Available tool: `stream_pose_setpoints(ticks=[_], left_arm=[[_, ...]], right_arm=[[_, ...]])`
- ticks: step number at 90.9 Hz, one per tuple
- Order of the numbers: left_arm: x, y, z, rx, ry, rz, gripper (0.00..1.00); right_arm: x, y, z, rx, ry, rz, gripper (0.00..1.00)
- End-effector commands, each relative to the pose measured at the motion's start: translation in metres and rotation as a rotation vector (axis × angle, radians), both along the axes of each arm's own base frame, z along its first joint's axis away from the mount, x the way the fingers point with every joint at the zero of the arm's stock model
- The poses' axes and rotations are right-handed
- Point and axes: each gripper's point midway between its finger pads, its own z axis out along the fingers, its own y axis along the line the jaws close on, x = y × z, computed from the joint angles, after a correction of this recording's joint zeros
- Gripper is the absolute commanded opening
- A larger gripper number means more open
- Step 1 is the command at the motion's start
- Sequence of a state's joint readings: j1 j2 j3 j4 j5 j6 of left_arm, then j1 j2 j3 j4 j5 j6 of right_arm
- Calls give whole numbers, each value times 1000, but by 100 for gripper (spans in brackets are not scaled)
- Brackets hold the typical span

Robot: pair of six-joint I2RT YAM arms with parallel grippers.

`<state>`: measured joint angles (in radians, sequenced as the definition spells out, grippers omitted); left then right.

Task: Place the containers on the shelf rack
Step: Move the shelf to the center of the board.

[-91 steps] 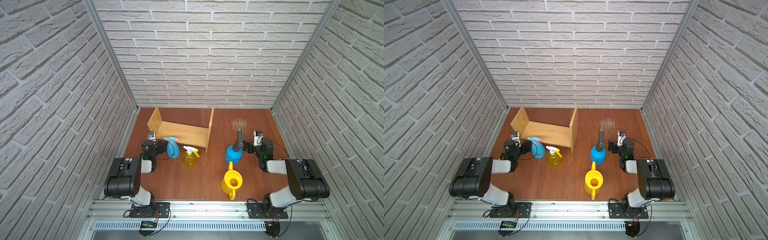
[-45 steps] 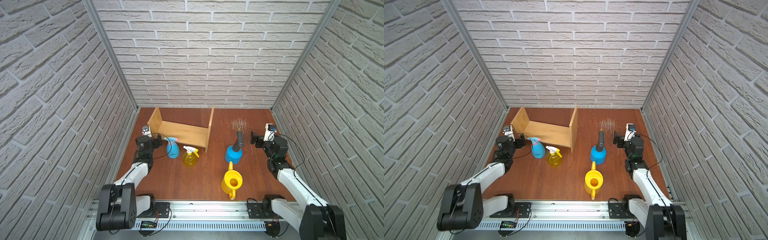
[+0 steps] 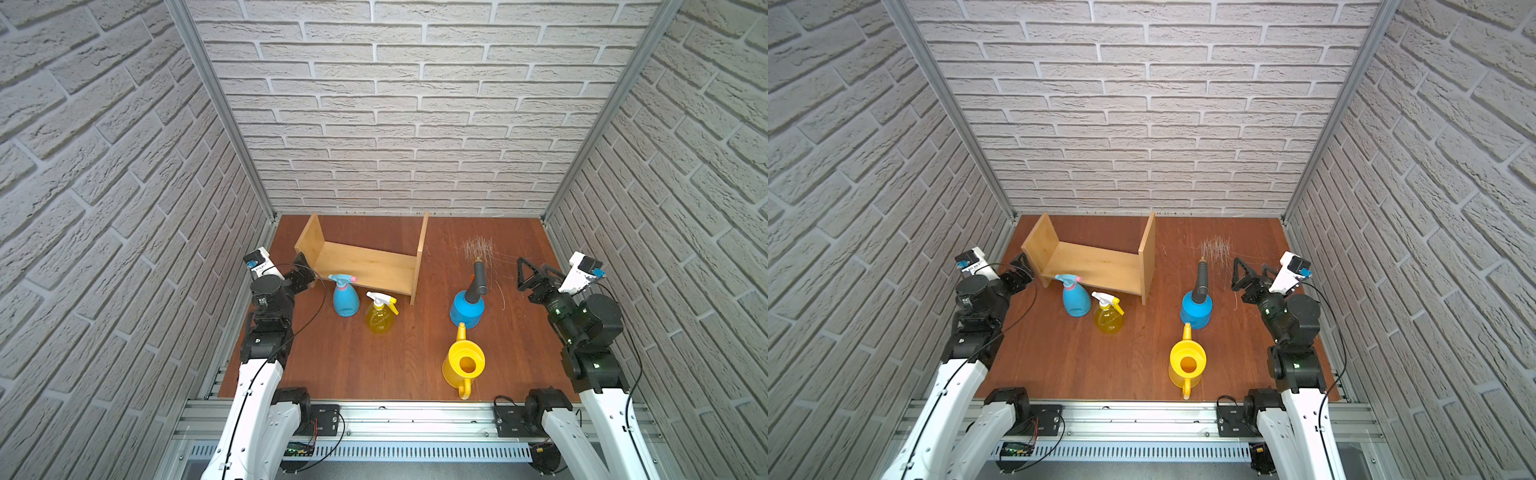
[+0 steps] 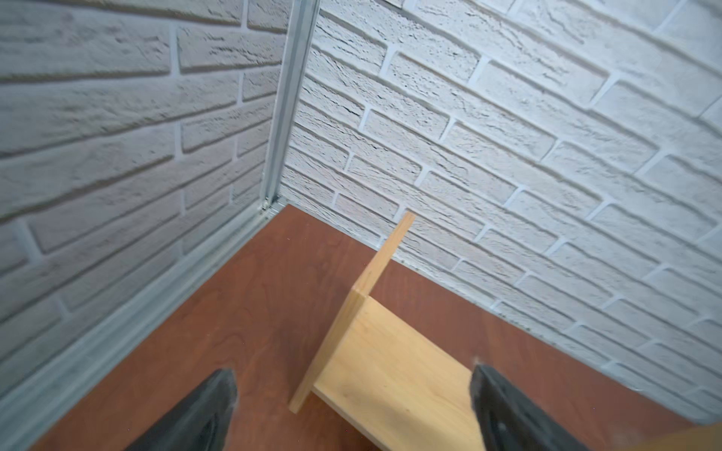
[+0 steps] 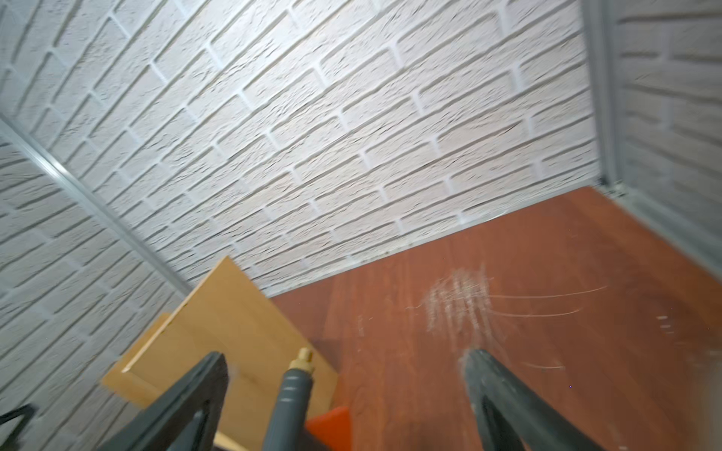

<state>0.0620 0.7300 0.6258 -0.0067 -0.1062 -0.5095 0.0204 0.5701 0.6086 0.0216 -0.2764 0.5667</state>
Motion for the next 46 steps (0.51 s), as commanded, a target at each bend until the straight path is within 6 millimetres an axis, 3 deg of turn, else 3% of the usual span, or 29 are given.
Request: stream_pose_setpoints(ticks=[1, 12, 23, 35, 46], left_arm=[[2, -34, 5, -236, -16, -142, 98], [13, -71, 17, -355, -31, -339, 98], [21, -109, 37, -397, -18, -490, 99], [6, -179, 68, -176, -4, -633, 98], [-12, -238, 81, 46, 36, -721, 99]], right_arm=[[-19, 50, 16, 82, -25, 291, 99], [-44, 71, 21, 26, -121, 383, 99], [-53, 77, 21, -19, -143, 395, 99], [-55, 85, 20, -25, -129, 435, 99], [-57, 87, 21, -26, -135, 438, 99]])
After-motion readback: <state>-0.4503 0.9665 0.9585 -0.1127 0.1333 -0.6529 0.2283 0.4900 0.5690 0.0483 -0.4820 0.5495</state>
